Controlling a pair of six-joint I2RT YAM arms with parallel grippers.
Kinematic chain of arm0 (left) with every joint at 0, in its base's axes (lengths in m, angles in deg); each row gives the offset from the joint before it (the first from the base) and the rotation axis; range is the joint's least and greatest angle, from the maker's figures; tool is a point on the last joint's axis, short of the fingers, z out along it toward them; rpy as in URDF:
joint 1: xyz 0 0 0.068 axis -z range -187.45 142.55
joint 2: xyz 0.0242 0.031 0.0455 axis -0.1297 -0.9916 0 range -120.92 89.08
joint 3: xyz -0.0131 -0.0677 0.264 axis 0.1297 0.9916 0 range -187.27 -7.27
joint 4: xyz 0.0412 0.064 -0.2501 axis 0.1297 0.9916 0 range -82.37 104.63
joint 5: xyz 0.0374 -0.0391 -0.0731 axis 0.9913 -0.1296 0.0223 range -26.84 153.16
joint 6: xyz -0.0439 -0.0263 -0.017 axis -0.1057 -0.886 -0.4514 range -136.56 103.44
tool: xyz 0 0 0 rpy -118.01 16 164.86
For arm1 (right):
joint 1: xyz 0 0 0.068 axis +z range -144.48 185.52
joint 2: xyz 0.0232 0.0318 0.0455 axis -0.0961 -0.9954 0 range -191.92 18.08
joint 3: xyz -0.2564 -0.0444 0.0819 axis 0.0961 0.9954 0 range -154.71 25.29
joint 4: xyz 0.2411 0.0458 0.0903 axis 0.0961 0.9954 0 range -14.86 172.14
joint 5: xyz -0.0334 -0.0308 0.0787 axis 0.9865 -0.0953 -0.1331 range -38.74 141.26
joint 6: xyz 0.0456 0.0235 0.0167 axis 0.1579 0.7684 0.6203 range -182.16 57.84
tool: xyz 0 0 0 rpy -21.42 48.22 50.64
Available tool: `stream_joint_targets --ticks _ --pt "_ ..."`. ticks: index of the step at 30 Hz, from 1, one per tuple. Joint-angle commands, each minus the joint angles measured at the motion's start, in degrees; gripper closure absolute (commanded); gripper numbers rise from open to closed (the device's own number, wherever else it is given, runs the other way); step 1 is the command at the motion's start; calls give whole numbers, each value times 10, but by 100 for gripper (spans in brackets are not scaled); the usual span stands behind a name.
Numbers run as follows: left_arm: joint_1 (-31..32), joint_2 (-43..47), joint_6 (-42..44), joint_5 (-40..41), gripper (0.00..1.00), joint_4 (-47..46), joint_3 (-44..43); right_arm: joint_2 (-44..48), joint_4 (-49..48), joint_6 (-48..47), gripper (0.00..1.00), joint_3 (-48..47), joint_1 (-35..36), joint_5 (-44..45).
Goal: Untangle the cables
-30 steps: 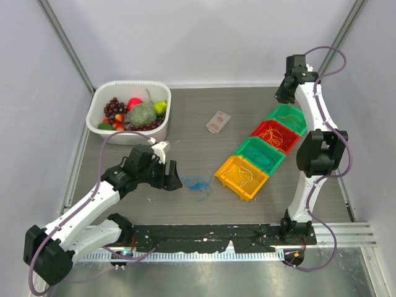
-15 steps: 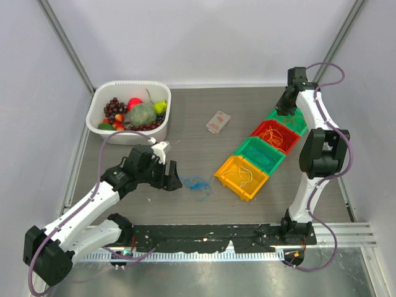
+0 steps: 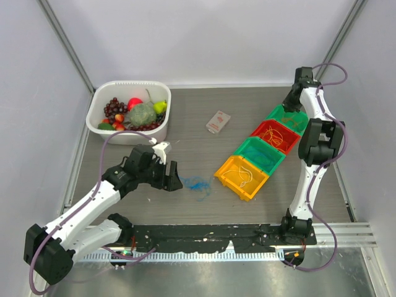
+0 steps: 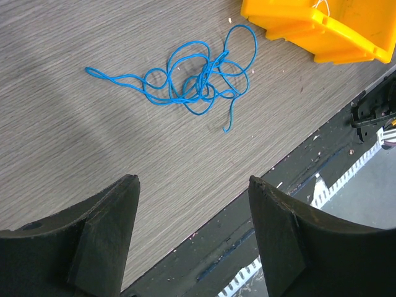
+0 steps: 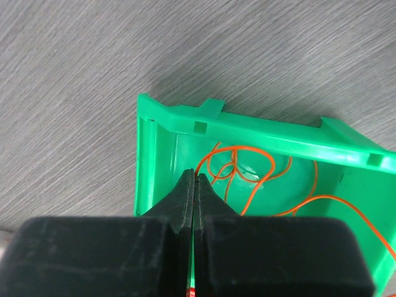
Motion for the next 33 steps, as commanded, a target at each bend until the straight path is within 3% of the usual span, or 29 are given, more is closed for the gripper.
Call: stream_joint_targets --ticks 1,4,9,14,19,25,29,33 --pt "-4 -8 -13 -12 26 -6 -15 -4 18 -28 99 -51 11 -5" --pt "-3 -11 -25 -11 26 -11 -13 12 65 -32 95 -67 23 4" --pt "-3 -26 -52 -11 26 -25 -18 60 122 -29 64 -56 36 36" --pt "-3 -44 -95 16 27 -9 -29 141 170 -40 44 -21 64 79" --pt "-3 -64 -163 29 34 -29 -16 287 73 -65 43 145 165 40" --pt "-4 -74 -306 48 35 -100 34 469 -83 -51 43 409 346 -182" --pt "-4 -115 -344 78 36 -101 14 535 -154 17 45 527 463 -185" --pt "-4 -160 -333 93 48 -106 -3 546 -212 90 48 614 522 -164"
